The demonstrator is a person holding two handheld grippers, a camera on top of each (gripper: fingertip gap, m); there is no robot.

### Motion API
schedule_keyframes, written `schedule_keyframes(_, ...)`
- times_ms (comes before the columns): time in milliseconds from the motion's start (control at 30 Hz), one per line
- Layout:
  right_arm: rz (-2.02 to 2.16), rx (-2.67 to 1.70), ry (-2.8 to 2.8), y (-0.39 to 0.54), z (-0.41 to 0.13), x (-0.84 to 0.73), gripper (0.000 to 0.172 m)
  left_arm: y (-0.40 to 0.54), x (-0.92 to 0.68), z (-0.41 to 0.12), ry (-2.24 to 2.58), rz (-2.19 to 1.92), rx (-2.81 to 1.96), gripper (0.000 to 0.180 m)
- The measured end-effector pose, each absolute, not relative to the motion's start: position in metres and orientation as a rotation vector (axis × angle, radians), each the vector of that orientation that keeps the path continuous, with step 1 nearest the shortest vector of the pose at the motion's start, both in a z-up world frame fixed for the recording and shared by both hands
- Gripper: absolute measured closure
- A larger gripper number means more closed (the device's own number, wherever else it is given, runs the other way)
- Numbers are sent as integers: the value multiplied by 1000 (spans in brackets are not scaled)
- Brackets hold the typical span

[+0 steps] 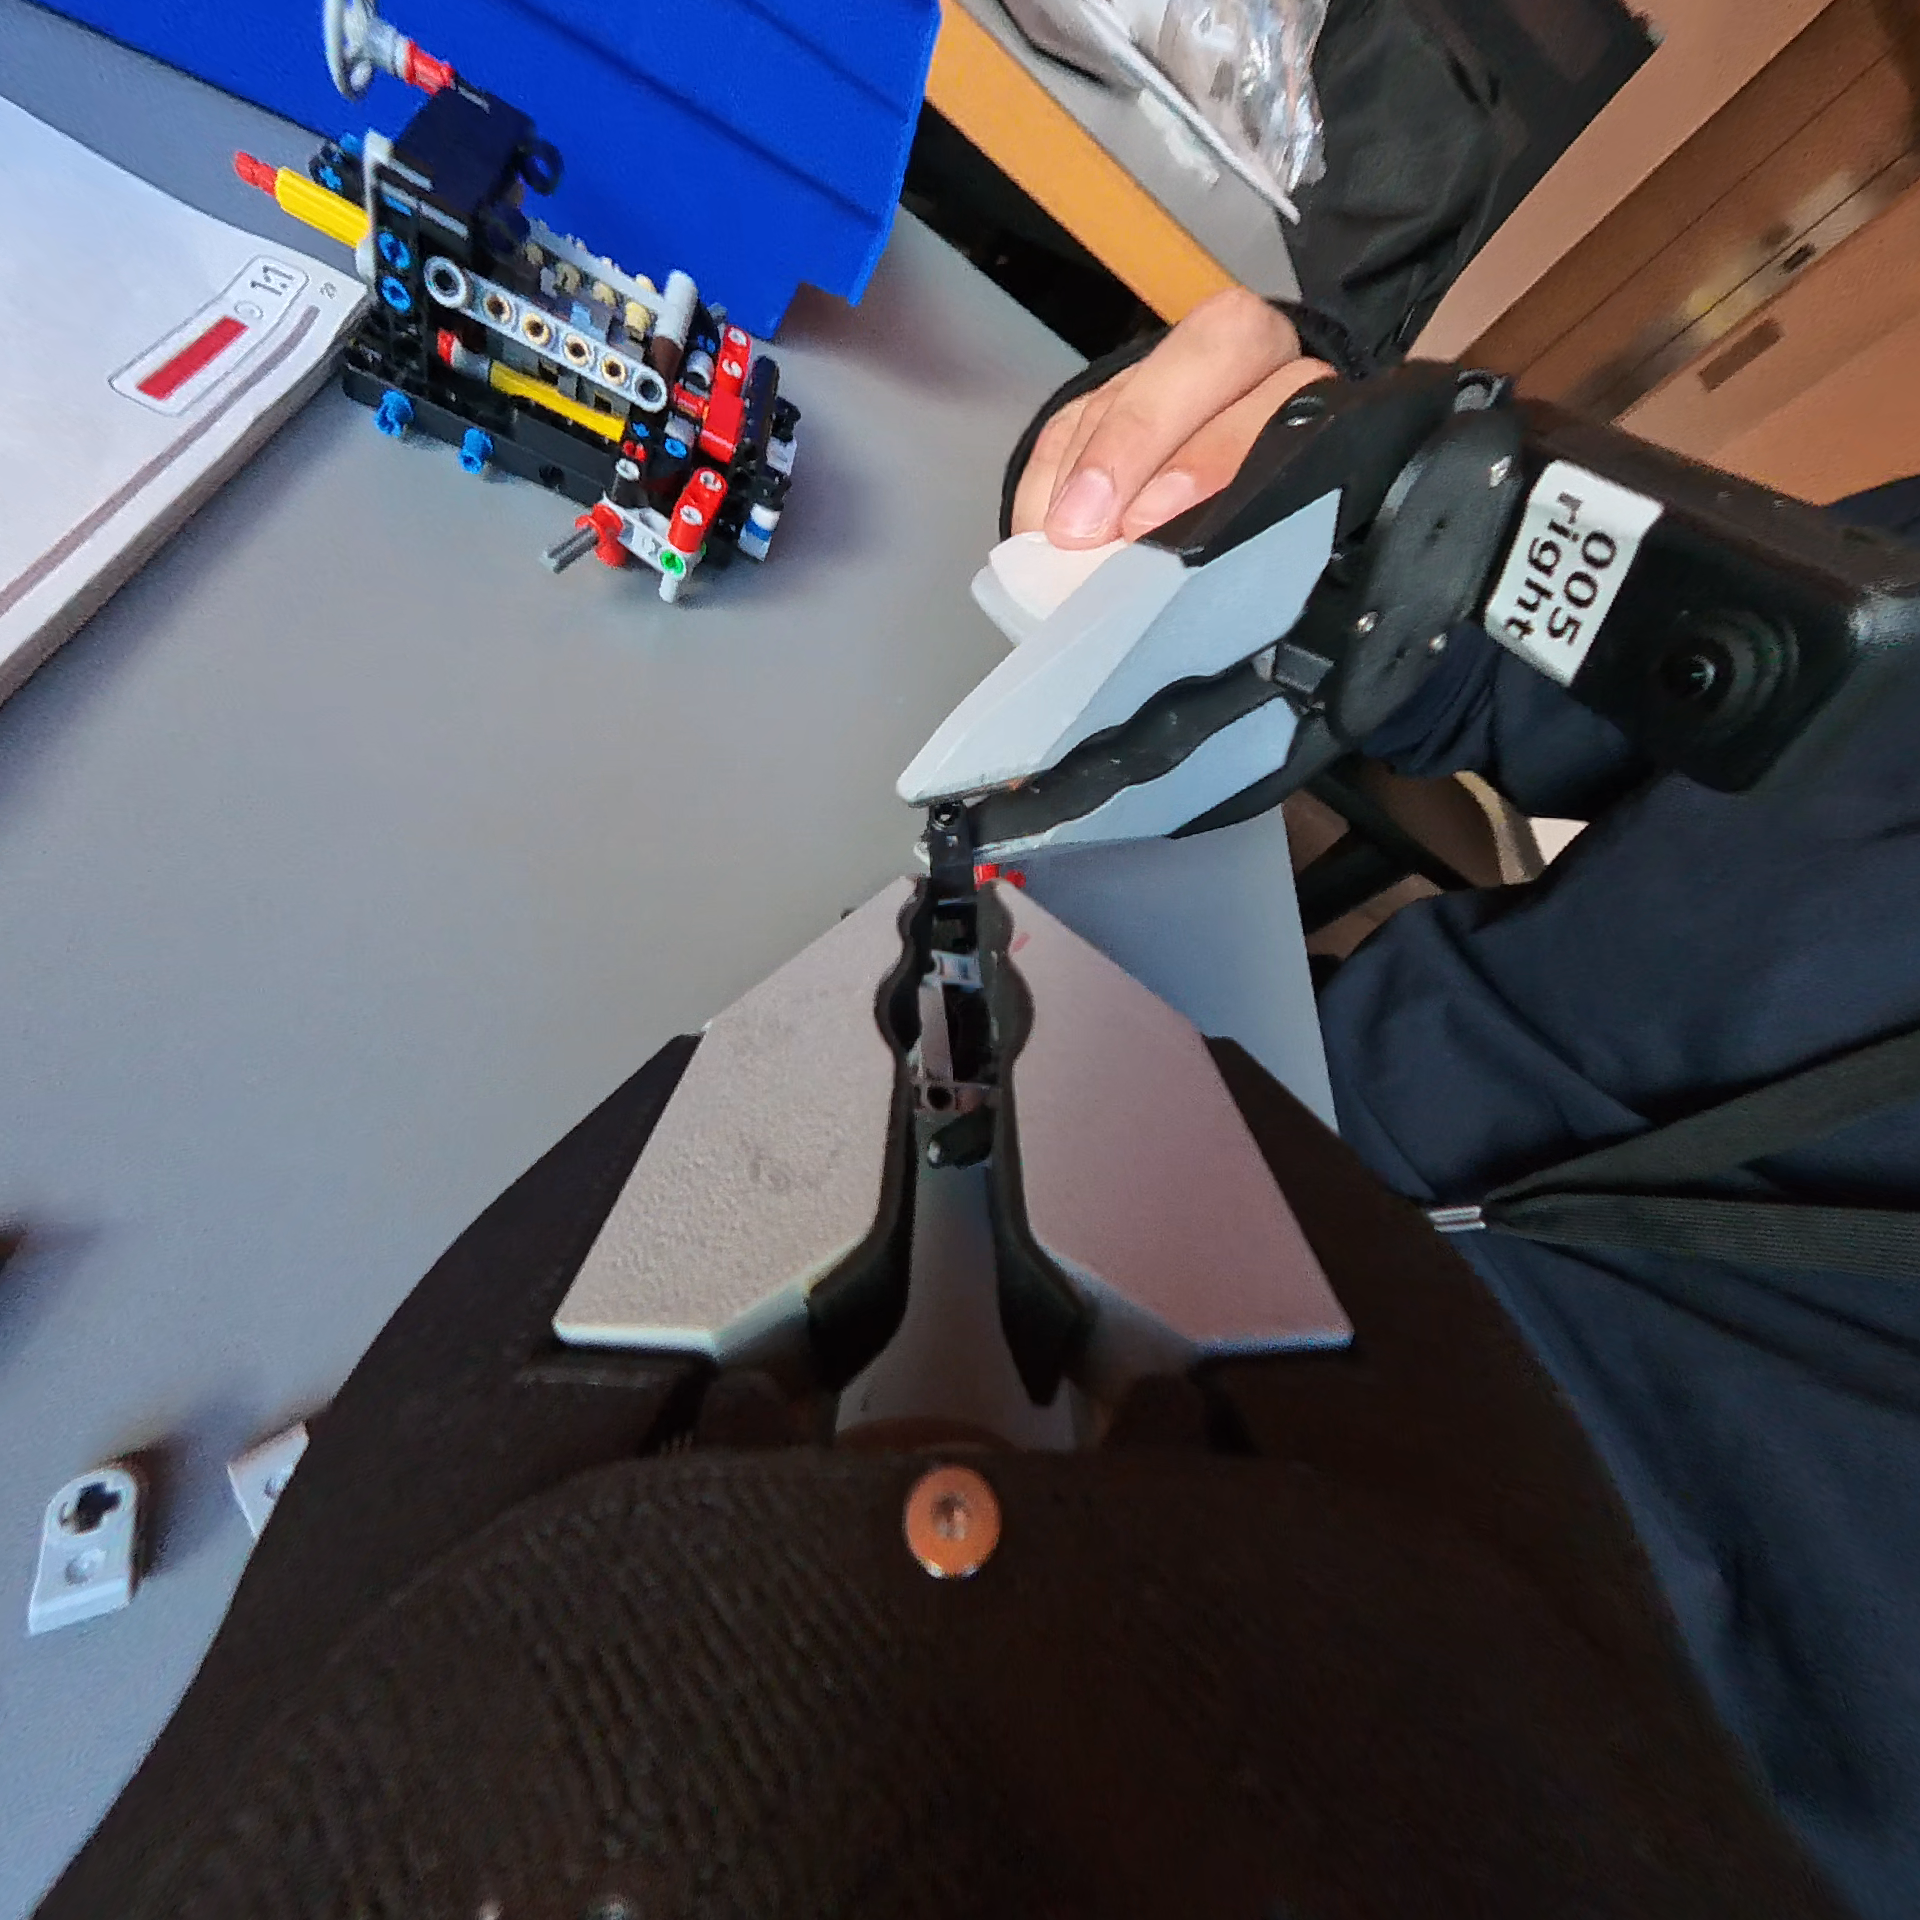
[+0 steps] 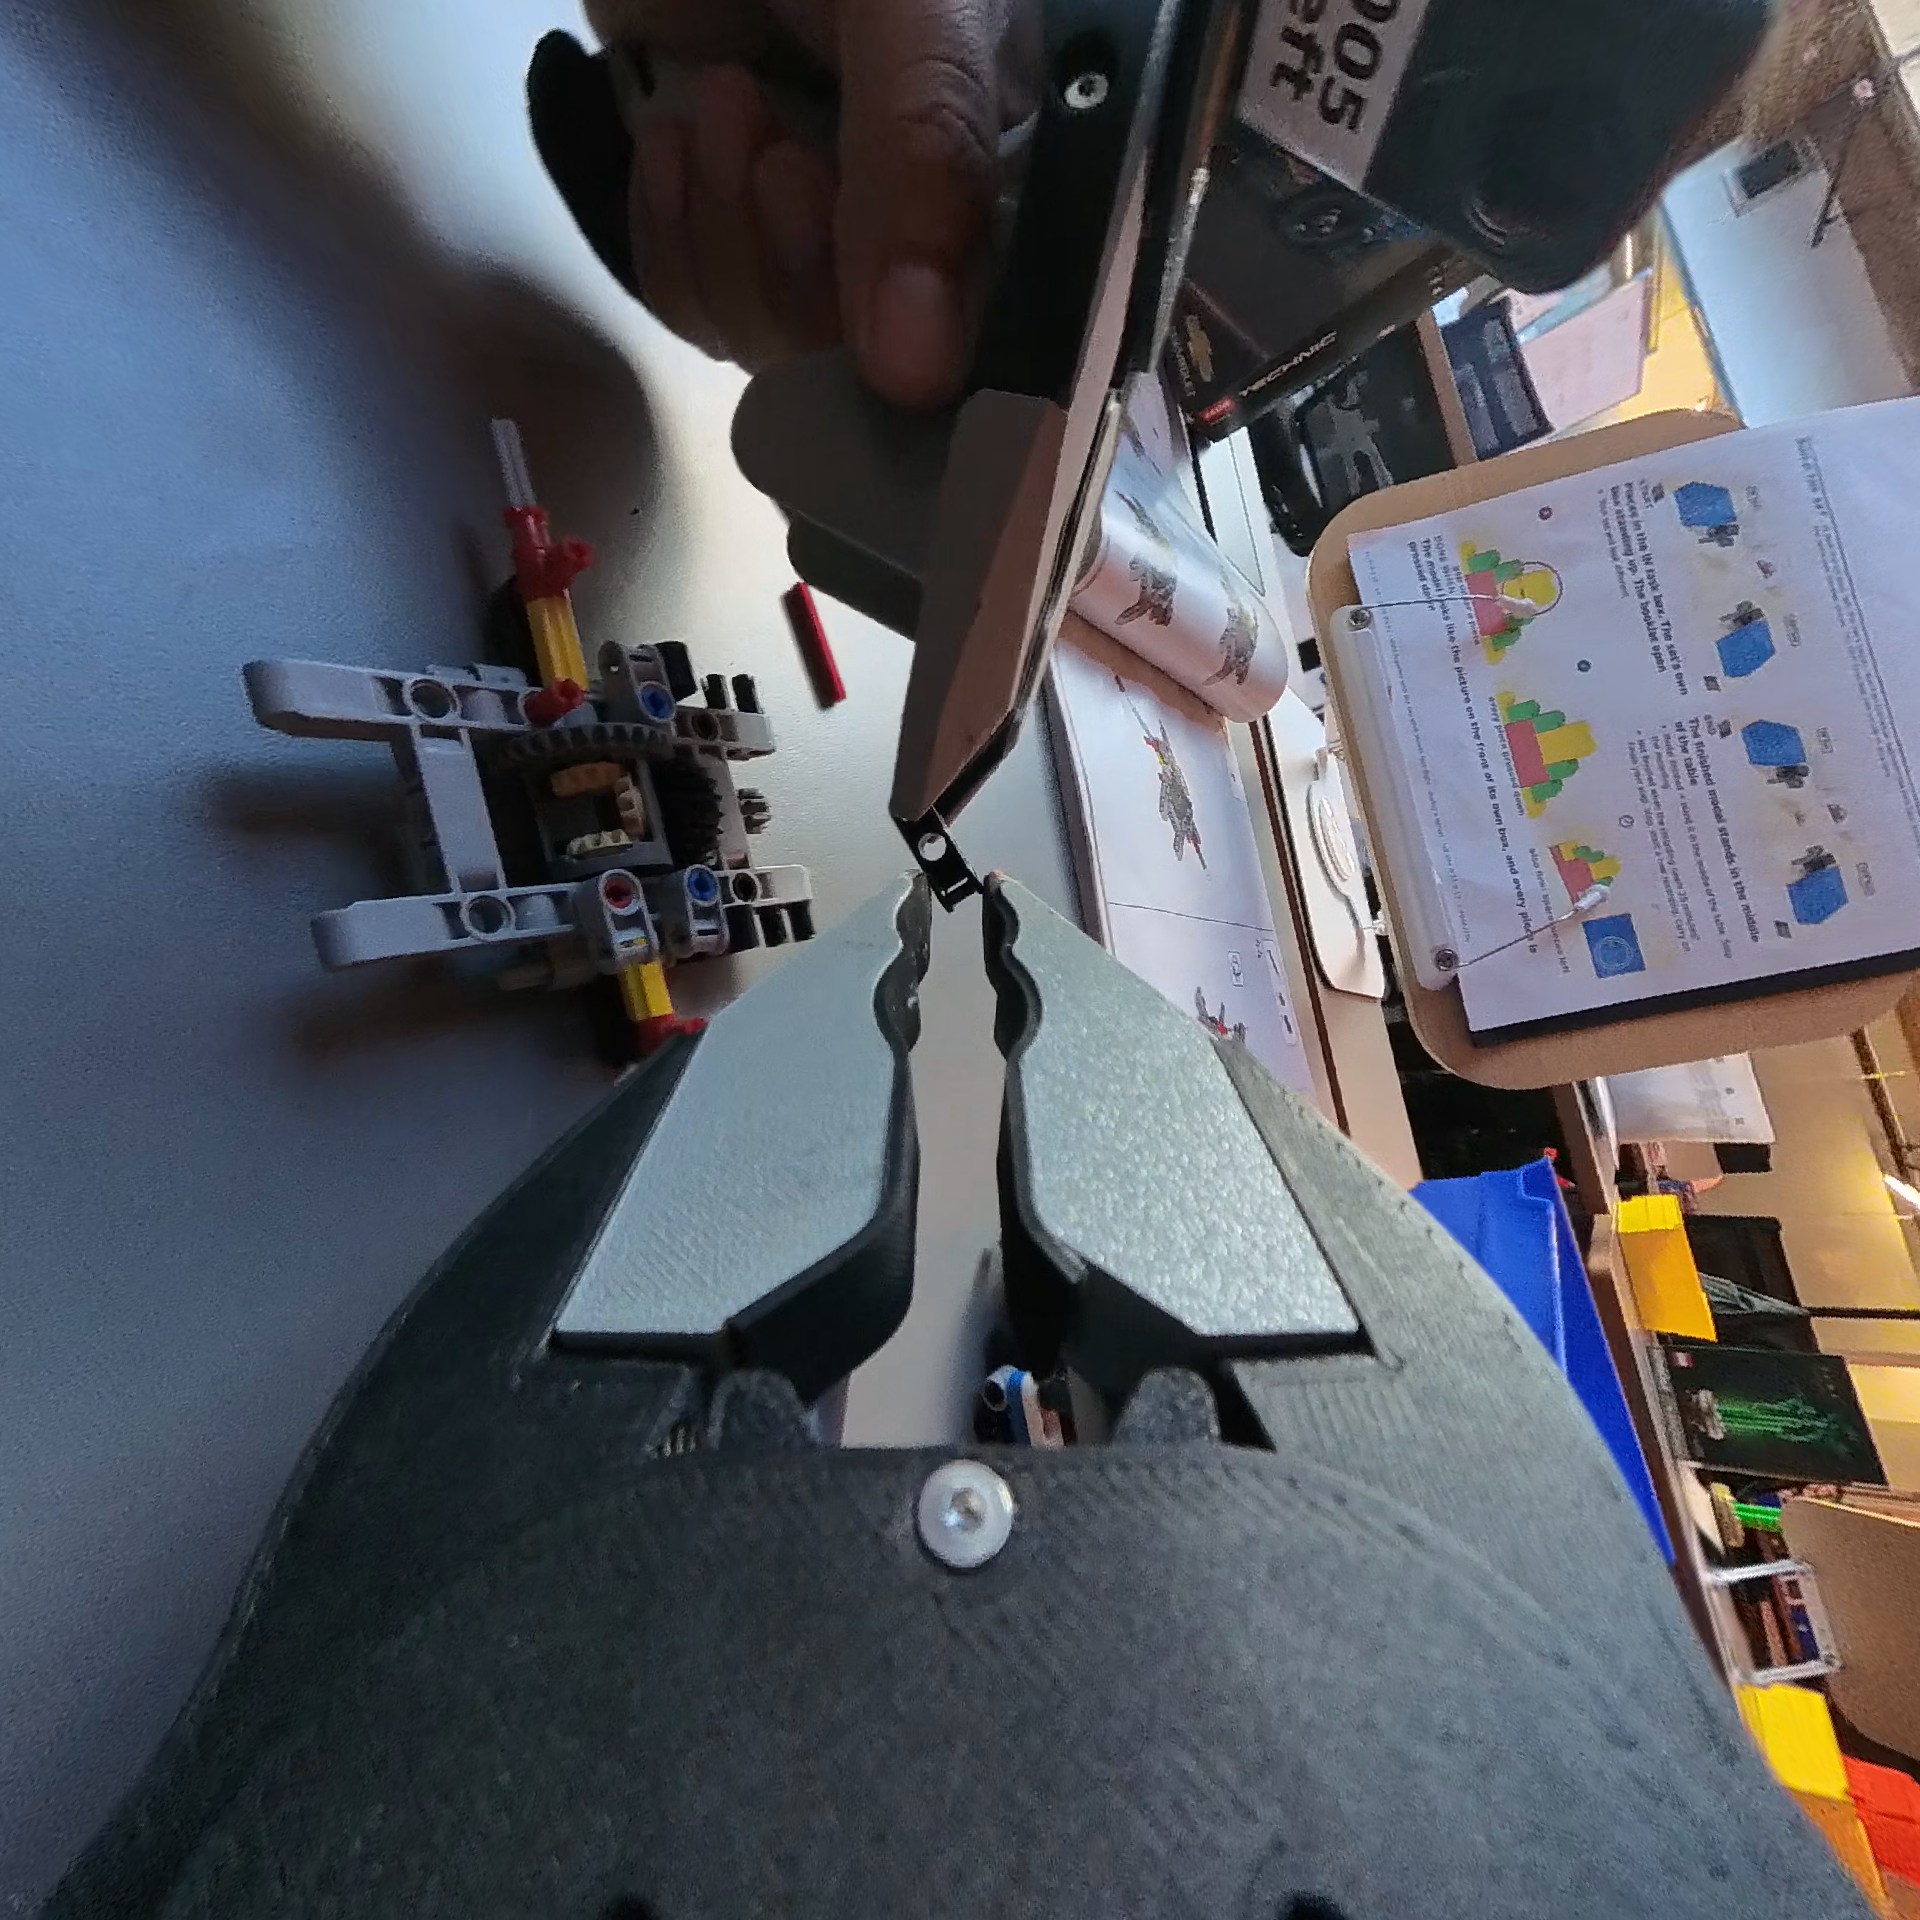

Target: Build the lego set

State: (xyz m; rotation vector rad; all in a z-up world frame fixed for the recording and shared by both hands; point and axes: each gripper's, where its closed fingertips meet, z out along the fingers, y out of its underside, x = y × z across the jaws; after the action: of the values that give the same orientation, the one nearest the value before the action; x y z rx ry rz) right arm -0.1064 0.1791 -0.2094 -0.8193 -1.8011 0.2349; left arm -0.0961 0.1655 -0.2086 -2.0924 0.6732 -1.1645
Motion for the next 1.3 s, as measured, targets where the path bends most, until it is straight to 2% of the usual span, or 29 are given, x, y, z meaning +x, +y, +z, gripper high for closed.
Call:
schedule_keyframes(233,271,-943,-1738,197,-204,-104,165,178,-98,-194,559,-1212,-1991,173)
schedule_keyframes(333,426,-1100,-1687,209,-202,-102,165,184,-104,-192,564,-1127,-1966,168)
schedule_keyframes(533,884,-1476,-1501,235,-200,-97,165,204,-122,-213,721,-586,-2013,154)
schedule_keyframes(833,1430,-1669,-1292,218,-186,-109,166,218,-116,-192,945,116,-1744,152)
schedule_keyframes(1033,1691,-1758,-1154,212,-182,-115,167,217,-110,-183,981,236,-1659,146)
schedule_keyframes(1300,1887,-1814,-1117,202,-184,-118,167,217,-109,-183,1081,441,-1566,150)
